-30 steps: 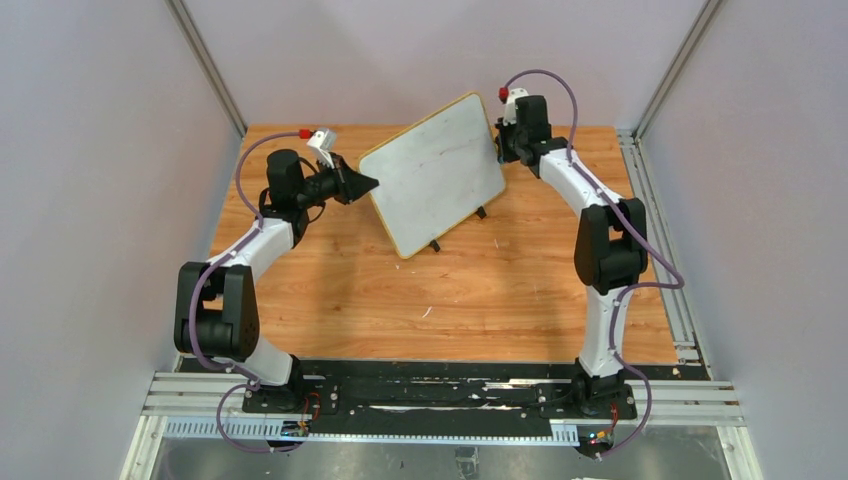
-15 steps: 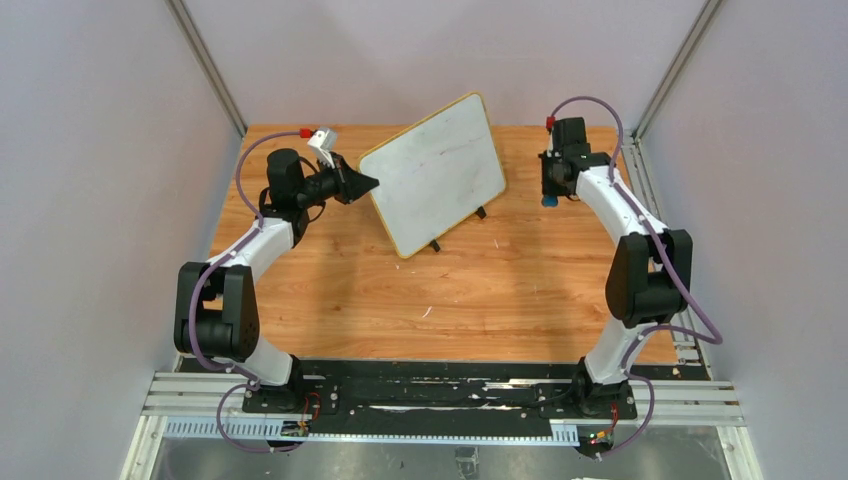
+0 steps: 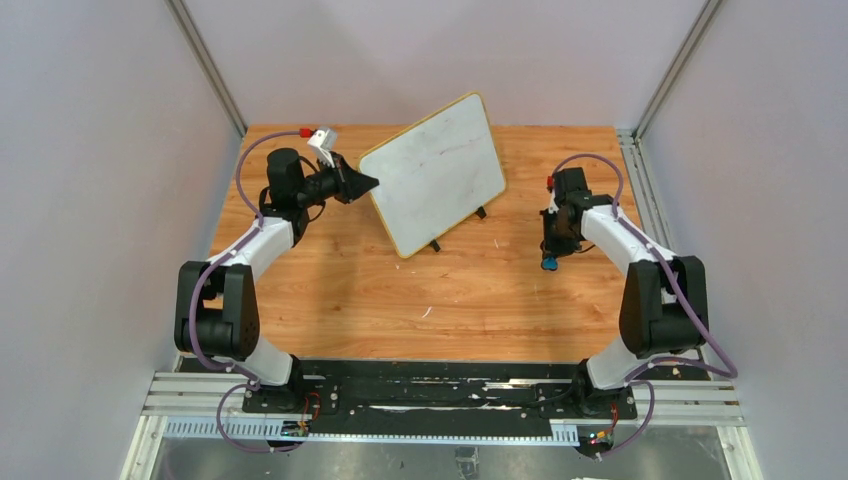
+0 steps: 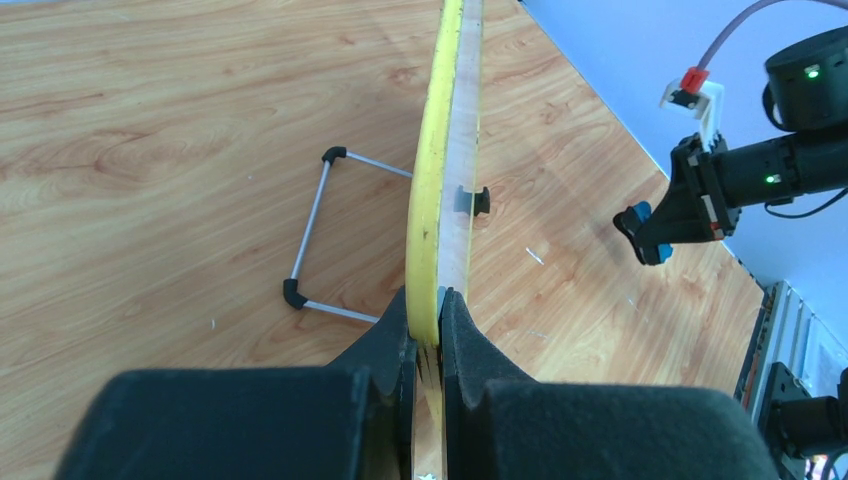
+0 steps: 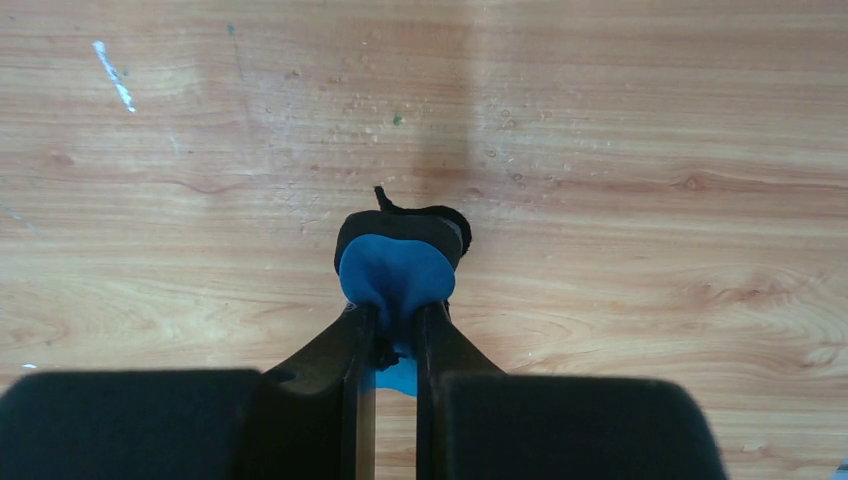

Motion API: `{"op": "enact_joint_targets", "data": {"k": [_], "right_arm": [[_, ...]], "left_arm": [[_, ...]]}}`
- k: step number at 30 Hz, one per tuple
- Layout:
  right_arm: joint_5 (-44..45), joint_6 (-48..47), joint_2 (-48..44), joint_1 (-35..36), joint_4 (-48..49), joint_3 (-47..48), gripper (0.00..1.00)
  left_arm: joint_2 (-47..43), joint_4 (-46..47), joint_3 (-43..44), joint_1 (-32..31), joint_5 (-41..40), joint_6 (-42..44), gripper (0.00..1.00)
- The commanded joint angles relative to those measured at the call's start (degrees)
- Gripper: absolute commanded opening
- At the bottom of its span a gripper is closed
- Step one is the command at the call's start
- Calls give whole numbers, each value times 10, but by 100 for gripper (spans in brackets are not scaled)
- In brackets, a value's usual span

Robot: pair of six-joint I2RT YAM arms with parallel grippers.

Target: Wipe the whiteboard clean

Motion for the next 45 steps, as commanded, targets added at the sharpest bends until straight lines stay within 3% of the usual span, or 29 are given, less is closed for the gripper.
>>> {"op": "enact_joint_targets", "data": {"k": [1,7,16,26,31,45], "right_arm": [[-5,8,-30,-5,-20,4,15],[-2,14,-19,-5,-28,3,34],[0,20,14,-5,-21,-8,38],[34,23,-32,-5,-21,-15,38],[36,24,-37,-5,-20,-18,38],[38,26,-35,-5,-17,-23,37]], "left_arm": [[29,-62,-13,-1,-43,128,0],[23,-62,-14,-1,-46,128,0],[16,-62,-17,-1,-48,129,0],[16,-62,-16,-1,-50,129,0],[12,-67,-14,-1,-50,132,19],[-21,-68,-14,-1,-16,113,50]]}}
